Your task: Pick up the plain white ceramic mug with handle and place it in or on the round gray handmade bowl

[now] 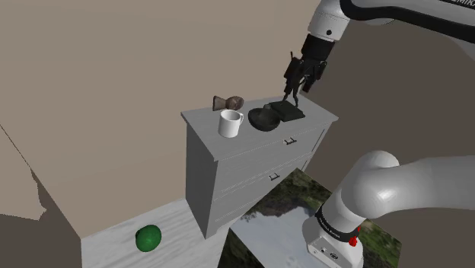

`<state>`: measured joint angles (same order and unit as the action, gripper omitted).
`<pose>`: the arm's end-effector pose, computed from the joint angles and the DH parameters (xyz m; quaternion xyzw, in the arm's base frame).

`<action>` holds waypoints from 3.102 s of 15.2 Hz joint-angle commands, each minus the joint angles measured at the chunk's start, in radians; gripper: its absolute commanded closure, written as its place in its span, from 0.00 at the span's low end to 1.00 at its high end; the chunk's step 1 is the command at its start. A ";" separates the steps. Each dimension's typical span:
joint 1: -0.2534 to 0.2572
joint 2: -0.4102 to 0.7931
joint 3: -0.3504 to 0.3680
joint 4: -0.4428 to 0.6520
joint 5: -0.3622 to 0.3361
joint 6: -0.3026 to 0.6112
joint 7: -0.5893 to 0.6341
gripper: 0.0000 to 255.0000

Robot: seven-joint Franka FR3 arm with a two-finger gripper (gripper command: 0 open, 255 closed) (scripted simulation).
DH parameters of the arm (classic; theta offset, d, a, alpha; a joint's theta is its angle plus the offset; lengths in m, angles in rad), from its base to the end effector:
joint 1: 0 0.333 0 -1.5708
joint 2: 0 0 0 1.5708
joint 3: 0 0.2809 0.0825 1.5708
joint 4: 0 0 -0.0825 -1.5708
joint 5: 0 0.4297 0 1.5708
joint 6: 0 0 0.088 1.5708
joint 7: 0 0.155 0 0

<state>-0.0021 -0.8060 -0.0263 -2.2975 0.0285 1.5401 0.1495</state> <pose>0.3716 -0.0072 0.5528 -0.9959 0.0842 -0.0226 0.0252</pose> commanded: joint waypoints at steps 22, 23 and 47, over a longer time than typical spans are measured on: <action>-0.002 0.691 0.075 0.141 -0.020 0.545 0.126 0.00; -0.002 0.729 0.077 0.162 -0.024 0.560 0.133 0.00; 0.002 0.980 0.078 0.256 -0.053 0.714 0.172 1.00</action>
<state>0.0000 0.1741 0.0520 -2.0415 -0.0249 2.2544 0.3212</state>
